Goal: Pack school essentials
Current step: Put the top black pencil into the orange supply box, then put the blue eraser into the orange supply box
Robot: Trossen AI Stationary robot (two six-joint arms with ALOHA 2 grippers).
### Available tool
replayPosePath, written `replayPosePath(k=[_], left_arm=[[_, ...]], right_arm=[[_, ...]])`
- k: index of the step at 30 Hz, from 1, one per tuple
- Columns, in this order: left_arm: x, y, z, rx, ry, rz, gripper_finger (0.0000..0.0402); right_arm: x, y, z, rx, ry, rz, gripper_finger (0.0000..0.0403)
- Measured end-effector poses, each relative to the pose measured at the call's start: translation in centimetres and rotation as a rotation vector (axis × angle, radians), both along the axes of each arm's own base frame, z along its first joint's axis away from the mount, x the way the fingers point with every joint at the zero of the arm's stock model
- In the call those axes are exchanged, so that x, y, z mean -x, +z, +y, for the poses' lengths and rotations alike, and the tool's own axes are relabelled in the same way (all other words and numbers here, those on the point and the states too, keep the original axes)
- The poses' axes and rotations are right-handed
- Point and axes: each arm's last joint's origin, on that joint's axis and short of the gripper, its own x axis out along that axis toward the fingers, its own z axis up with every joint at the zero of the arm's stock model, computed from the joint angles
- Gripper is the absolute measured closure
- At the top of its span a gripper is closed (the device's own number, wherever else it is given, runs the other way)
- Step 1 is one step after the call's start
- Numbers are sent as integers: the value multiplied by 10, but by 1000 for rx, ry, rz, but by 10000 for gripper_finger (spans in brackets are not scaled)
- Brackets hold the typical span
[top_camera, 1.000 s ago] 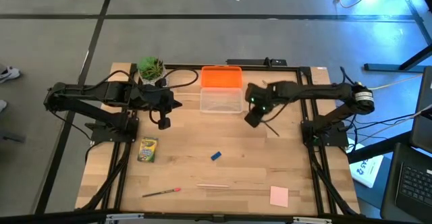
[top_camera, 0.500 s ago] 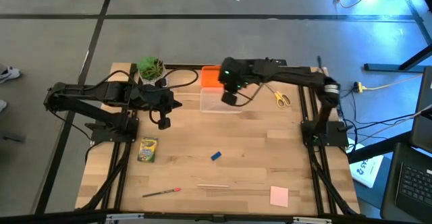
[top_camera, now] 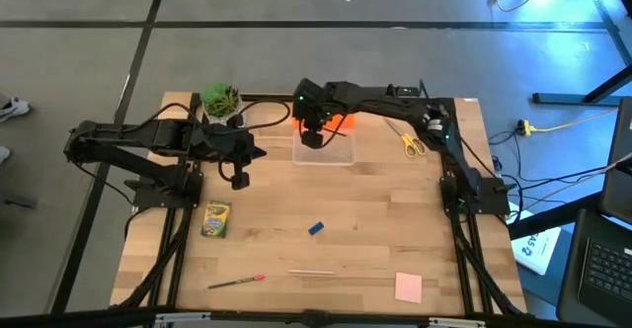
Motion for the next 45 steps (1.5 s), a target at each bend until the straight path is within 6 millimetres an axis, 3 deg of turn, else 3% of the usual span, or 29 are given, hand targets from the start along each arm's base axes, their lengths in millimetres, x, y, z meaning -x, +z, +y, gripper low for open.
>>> replayPosePath(k=[13,21,31,38,41,45], left_arm=[[0,0,0,-1,0,0,401],[0,0,0,-1,0,0,401],[0,0,0,-1,0,0,401],[0,0,0,-1,0,0,401],[0,0,0,-1,0,0,401],[0,0,0,-1,0,0,401]], right_arm=[[-10,-40,-5,-19,20,83,364],[-11,-39,-6,0,41,65,359],[-11,-39,-6,1,42,64,309],[-12,-38,-6,6,34,61,299],[-9,-32,-5,-6,34,93,300],[-4,4,-3,-31,-16,91,304]])
